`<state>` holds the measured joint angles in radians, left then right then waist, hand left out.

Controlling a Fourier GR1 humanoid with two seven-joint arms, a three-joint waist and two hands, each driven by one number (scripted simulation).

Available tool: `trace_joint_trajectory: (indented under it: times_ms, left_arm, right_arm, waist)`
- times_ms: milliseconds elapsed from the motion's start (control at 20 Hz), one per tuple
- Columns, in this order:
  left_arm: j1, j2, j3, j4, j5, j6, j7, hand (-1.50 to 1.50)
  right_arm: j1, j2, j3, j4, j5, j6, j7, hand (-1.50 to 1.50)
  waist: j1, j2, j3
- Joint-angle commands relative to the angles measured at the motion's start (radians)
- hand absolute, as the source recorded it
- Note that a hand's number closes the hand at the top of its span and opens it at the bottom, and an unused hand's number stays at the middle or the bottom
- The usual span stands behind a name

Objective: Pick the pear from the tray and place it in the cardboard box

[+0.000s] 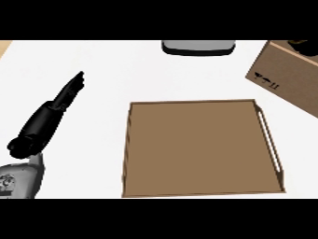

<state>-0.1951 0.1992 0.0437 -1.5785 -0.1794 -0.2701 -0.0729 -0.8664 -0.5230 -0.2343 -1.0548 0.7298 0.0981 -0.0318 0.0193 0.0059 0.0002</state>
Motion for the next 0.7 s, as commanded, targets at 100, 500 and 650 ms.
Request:
trace_joint_trajectory:
  times_ms: [100, 500, 650]
  left_arm:
    - [-0.031, -0.006, -0.003, -0.042, 0.002, 0.002, 0.049, 0.0]
    - [-0.034, -0.015, -0.017, -0.013, 0.001, -0.009, 0.035, 0.0]
    - [-0.094, -0.041, -0.032, 0.004, -0.014, 0.014, 0.044, 0.0]
  right_arm:
    - [-0.01, -0.128, -0.007, 0.266, 0.076, -0.044, -0.157, 1.5]
    - [-0.122, -0.268, 0.061, 0.581, 0.153, 0.189, -0.232, 1.5]
    - [-0.14, -0.265, 0.083, 0.672, 0.187, 0.178, -0.286, 1.5]
  waist:
    - [0.008, 0.004, 0.001]
    - [0.031, 0.014, 0.001]
    - [0.046, 0.027, 0.003]
